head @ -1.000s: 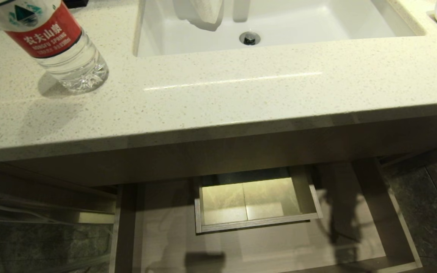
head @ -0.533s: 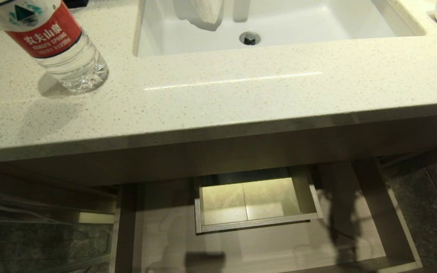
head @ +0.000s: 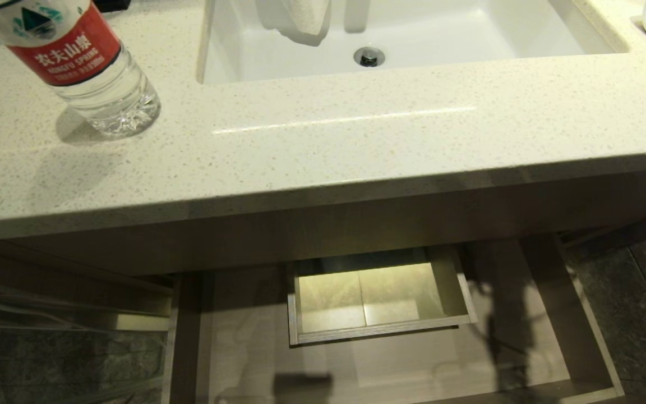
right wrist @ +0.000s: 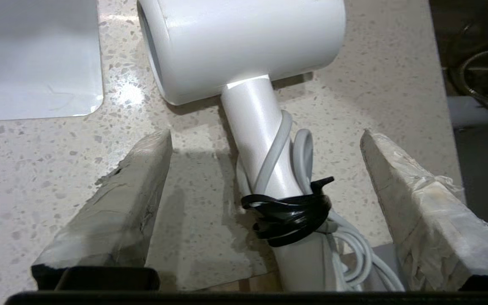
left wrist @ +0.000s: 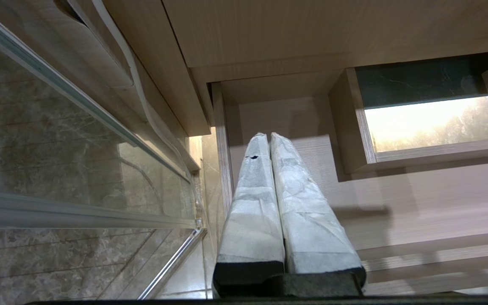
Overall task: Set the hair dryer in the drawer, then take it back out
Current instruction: Pick up the hairdryer
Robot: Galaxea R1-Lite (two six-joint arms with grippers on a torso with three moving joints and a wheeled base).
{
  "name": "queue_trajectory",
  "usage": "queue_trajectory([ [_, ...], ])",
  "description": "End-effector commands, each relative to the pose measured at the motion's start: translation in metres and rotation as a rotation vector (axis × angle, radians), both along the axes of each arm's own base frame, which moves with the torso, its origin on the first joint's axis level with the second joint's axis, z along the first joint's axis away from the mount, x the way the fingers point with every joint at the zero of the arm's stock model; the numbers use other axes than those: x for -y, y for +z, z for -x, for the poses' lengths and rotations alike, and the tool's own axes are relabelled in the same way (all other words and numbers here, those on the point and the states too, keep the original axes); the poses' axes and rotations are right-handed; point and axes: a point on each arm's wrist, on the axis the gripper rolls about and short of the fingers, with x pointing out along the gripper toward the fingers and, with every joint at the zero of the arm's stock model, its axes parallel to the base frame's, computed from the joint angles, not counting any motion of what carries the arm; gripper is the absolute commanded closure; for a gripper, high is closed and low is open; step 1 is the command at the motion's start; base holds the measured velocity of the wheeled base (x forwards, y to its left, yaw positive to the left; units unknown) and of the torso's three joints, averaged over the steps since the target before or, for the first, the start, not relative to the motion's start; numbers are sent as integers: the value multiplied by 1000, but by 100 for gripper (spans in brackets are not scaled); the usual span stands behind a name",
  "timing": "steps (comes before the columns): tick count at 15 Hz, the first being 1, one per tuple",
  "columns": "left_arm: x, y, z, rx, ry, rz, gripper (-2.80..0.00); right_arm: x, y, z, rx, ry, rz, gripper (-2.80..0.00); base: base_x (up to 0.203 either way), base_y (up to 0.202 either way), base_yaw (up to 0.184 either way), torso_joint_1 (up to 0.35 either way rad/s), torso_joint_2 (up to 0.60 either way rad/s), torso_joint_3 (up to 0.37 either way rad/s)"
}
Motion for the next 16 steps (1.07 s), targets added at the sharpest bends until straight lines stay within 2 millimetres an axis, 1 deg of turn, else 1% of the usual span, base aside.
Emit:
queue_trajectory([
  [1,0,0,0,0,-1,0,0,2,-5,-4,-35,11,-46,-280,0,0,0,0,0,0],
  [3,0,0,0,0,-1,0,0,4,-8,-9,-56,10,-75,-280,0,0,0,0,0,0],
  [5,0,0,0,0,-1,0,0,4,-9,-13,-60,33,-80,-280,0,0,0,0,0,0],
  [11,0,0,0,-1,-1,0,0,9,-14,-22,-95,19,-95,-280,0,0,0,0,0,0],
  [14,0,0,0,0,-1,0,0,19,-19,-32,-114,-15,-107,-280,0,0,0,0,0,0],
  [16,0,0,0,-1,-1,0,0,21,-20,-35,-119,-24,-116,-280,0,0,0,0,0,0],
])
